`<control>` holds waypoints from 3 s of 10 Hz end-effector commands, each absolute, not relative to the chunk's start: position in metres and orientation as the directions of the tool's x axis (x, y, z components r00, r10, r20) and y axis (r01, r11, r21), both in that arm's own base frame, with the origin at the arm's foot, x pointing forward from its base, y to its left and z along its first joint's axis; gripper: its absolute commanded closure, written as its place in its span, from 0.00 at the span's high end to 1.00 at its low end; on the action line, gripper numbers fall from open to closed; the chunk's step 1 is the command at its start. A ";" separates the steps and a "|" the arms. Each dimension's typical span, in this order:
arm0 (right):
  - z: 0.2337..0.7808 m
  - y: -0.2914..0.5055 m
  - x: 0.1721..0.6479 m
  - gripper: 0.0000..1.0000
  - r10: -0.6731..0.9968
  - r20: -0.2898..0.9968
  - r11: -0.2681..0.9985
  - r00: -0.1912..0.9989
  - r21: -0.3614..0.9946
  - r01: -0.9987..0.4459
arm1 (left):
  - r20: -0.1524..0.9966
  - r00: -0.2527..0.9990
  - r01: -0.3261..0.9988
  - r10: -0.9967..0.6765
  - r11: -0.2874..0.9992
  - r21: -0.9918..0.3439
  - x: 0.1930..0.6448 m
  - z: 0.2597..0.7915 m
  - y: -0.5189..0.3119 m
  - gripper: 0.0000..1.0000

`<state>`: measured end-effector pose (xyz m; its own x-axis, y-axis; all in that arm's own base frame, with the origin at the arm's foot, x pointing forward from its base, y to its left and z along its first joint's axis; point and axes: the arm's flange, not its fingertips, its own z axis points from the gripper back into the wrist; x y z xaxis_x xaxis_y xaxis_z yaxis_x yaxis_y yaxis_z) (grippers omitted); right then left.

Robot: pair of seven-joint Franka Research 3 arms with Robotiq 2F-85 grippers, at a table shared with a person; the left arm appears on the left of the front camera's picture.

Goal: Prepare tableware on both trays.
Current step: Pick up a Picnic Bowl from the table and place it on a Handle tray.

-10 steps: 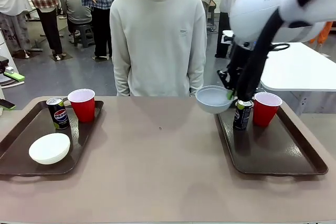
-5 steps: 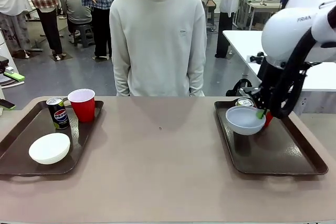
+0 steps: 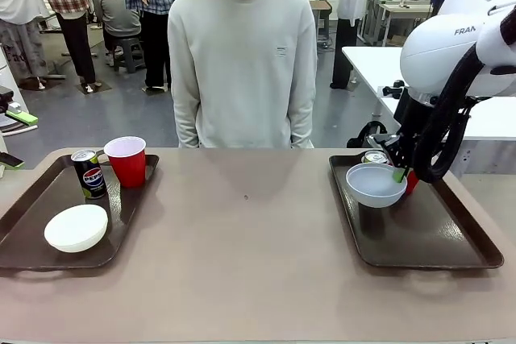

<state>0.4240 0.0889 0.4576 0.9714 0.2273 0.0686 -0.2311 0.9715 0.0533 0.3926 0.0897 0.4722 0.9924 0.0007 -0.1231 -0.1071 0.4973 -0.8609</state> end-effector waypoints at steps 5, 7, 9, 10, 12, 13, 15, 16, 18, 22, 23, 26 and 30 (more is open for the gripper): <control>0.398 0.078 0.441 0.04 0.253 0.085 0.967 0.964 -0.038 -0.250 | -0.116 0.993 -0.100 -0.003 0.486 -0.868 0.391 0.474 0.091 1.00; 0.383 0.072 0.441 0.04 0.290 0.065 0.957 0.955 -0.055 -0.286 | -0.116 0.993 -0.100 -0.003 0.486 -0.868 0.391 0.474 0.091 1.00; 0.370 0.070 0.445 0.04 0.304 0.043 0.952 0.952 -0.050 -0.302 | -0.116 0.993 -0.100 -0.003 0.486 -0.868 0.391 0.474 0.091 1.00; 0.365 0.068 0.446 0.04 0.301 0.028 0.953 0.953 -0.051 -0.299 | -0.116 0.993 -0.100 -0.003 0.486 -0.868 0.391 0.474 0.091 1.00; 0.362 0.066 0.450 0.11 0.280 -0.011 0.959 0.960 -0.038 -0.280 | -0.116 0.993 -0.100 -0.003 0.486 -0.868 0.391 0.474 0.091 1.00; 0.364 0.066 0.449 0.23 0.274 -0.015 0.960 0.962 -0.051 -0.274 | -0.116 0.993 -0.100 -0.003 0.486 -0.868 0.391 0.474 0.091 1.00; 0.384 0.065 0.441 0.43 0.265 0.003 0.963 0.964 -0.061 -0.264 | -0.116 0.993 -0.100 -0.003 0.486 -0.868 0.391 0.474 0.091 1.00; 0.402 0.064 0.434 0.51 0.262 0.010 0.964 0.965 -0.054 -0.261 | -0.116 0.993 -0.100 -0.003 0.486 -0.868 0.391 0.474 0.091 1.00; 0.434 0.061 0.424 0.71 0.248 0.018 0.968 0.969 -0.037 -0.247 | -0.116 0.993 -0.100 -0.003 0.486 -0.868 0.391 0.474 0.091 1.00; 0.491 0.062 0.393 1.00 0.133 0.029 0.990 0.991 0.040 -0.134 | -0.116 0.993 -0.100 -0.003 0.486 -0.868 0.391 0.474 0.091 1.00; 0.471 0.060 0.406 1.00 0.241 0.049 0.970 0.969 -0.037 -0.239 | -0.116 0.993 -0.100 -0.003 0.486 -0.868 0.391 0.474 0.091 1.00; 0.471 0.060 0.406 1.00 0.241 0.049 0.970 0.969 -0.037 -0.239 | -0.116 0.993 -0.100 -0.003 0.486 -0.868 0.391 0.474 0.091 1.00; 0.471 0.060 0.406 1.00 0.241 0.049 0.970 0.969 -0.037 -0.239 | -0.116 0.993 -0.100 -0.003 0.486 -0.868 0.391 0.474 0.091 1.00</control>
<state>0.4045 0.0606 0.4732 0.9737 0.2251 0.0366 -0.2242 0.9742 -0.0272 0.3926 0.0898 0.4722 0.9924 0.0008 -0.1232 -0.1073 0.4973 -0.8609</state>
